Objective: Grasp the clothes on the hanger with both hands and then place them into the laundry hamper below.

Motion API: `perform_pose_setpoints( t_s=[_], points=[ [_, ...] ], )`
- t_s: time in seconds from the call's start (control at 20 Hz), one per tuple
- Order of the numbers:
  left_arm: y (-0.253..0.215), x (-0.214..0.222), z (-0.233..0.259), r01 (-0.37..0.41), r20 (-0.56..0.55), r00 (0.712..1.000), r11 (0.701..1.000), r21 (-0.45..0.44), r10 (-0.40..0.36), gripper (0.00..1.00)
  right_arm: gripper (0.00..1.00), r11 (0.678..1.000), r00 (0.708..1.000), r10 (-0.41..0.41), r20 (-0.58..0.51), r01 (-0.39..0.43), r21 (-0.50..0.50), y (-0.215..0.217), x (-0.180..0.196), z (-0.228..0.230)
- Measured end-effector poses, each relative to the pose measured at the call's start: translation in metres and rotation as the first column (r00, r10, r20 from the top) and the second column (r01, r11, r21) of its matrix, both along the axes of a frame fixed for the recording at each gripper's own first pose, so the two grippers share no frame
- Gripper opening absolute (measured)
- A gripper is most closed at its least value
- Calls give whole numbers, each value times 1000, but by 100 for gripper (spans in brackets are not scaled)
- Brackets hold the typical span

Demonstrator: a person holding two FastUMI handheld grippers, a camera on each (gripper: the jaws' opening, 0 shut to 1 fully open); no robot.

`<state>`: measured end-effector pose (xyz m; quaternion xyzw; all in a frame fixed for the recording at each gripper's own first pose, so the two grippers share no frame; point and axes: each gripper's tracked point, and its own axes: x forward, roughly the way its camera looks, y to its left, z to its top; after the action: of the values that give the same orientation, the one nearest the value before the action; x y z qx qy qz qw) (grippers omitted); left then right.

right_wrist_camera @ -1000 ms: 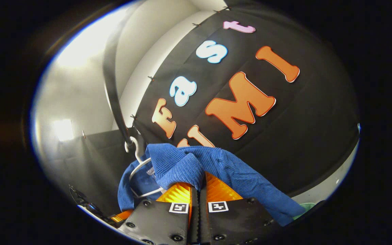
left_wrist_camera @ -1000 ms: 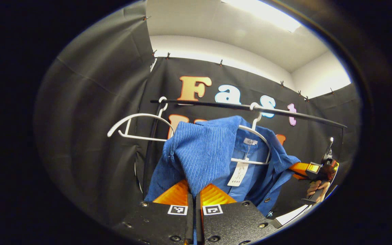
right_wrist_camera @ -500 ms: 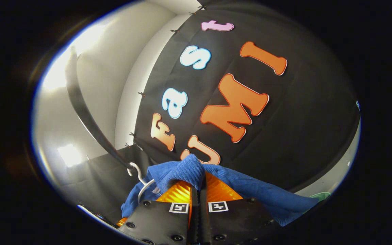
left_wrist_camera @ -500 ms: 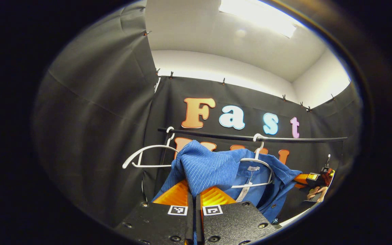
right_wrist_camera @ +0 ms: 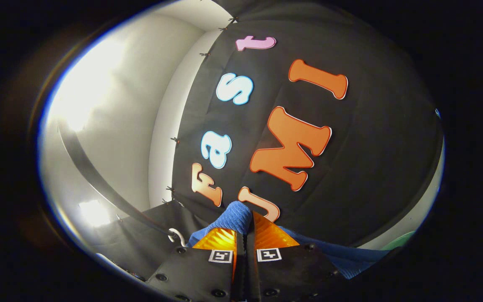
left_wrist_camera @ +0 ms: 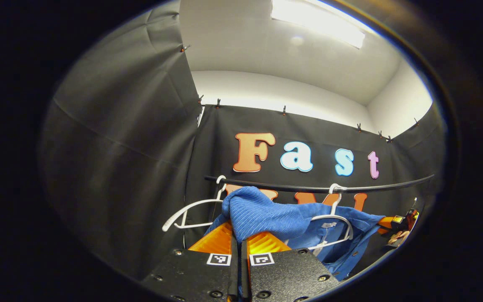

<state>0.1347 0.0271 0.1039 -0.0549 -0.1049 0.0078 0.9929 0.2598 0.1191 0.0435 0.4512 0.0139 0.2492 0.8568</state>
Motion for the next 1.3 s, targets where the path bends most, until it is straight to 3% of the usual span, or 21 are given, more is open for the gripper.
perform_pose_setpoints(
  t_s=[0.25,0.4,0.75,1.1,1.3],
  points=[
    [19,20,4,-44,17,999,999,27,44,3,8,999,999,-33,-5,33,-1,-15,12,-3],
    [30,40,-26,-73,-63,995,996,56,76,2,8,999,999,-45,-25,44,-14,-17,19,-18],
    [37,67,-93,-20,-203,979,999,-25,15,3,8,997,989,-74,-125,71,-23,-23,43,-54],
    [41,63,-142,-24,-275,961,999,-25,16,3,8,988,967,-148,-205,135,-76,-39,58,-101],
    [33,57,-166,-5,-320,947,999,-44,-9,3,8,988,960,-131,-249,104,-117,-36,46,-128]
  ],
)
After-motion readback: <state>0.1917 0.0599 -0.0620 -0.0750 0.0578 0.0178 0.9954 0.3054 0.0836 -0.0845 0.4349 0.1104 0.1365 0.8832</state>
